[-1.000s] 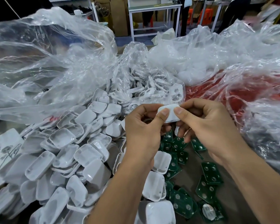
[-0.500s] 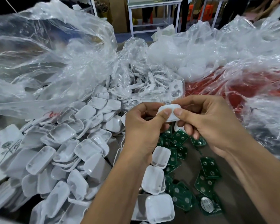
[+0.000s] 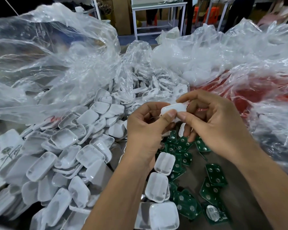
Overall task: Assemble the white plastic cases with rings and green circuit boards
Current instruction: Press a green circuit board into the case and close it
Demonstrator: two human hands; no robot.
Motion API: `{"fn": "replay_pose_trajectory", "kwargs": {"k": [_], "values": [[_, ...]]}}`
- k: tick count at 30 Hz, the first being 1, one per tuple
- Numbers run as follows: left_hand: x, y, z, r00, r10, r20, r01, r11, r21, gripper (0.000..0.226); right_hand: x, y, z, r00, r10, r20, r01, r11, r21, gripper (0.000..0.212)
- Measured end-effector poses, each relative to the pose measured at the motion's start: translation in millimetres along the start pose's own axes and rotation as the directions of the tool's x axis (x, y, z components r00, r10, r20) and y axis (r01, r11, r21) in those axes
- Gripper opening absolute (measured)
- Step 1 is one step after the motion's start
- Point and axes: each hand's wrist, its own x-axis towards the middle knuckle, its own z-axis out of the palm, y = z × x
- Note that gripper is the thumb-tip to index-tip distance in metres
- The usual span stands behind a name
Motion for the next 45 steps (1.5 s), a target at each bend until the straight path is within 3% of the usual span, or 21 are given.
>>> {"fn": "replay_pose_trajectory", "kwargs": {"k": [5, 10, 16, 21, 26, 30, 35, 42, 45], "values": [[1.1, 2.5, -4.4, 0.998, 0.047, 0.040, -0.047, 0.999, 0.018, 0.020, -1.9, 0.6, 3.3, 0.996, -0.045, -0.077, 0.044, 0.999, -0.012, 0.018], [-1.0, 8.3, -1.5, 0.993, 0.109, 0.049, -0.112, 0.992, 0.065, 0.020, -0.1, -3.6, 1.1, 0.959, -0.214, -0.185, 0.177, 0.964, -0.197, 0.015], [-1.2, 9.2, -5.1, 0.978, 0.191, 0.087, -0.195, 0.980, 0.041, 0.019, -1.6, -7.3, 3.0, 0.926, -0.320, -0.198, 0.266, 0.929, -0.259, 0.013], [-2.3, 6.7, -3.8, 0.983, 0.169, 0.075, -0.171, 0.985, 0.011, 0.015, -3.1, -7.0, 8.5, 0.938, -0.246, -0.245, 0.216, 0.966, -0.144, 0.011], [-4.5, 6.6, 3.1, 0.997, 0.049, 0.056, -0.034, 0.968, -0.247, 0.014, -4.2, -7.9, 15.5, 0.954, -0.062, -0.293, 0.096, 0.990, 0.101, 0.017], [-3.6, 5.2, 3.0, 0.995, -0.044, 0.089, 0.076, 0.918, -0.390, 0.009, -5.3, -8.3, 17.7, 0.952, -0.065, -0.298, 0.098, 0.991, 0.095, 0.017], [1.5, 6.3, 0.4, 0.993, -0.082, 0.088, 0.106, 0.946, -0.307, 0.015, -6.2, -7.9, 16.0, 0.937, -0.111, -0.332, 0.112, 0.994, -0.017, 0.015], [1.8, 8.7, -2.2, 0.994, -0.108, 0.020, 0.110, 0.980, -0.169, 0.014, -2.4, -3.1, 17.3, 0.963, 0.079, -0.257, -0.018, 0.972, 0.233, 0.015], [3.1, 10.1, -3.7, 0.985, -0.167, -0.039, 0.161, 0.980, -0.120, 0.009, -2.6, 0.3, 12.7, 0.976, 0.048, -0.212, -0.032, 0.996, 0.078, 0.024]]}}
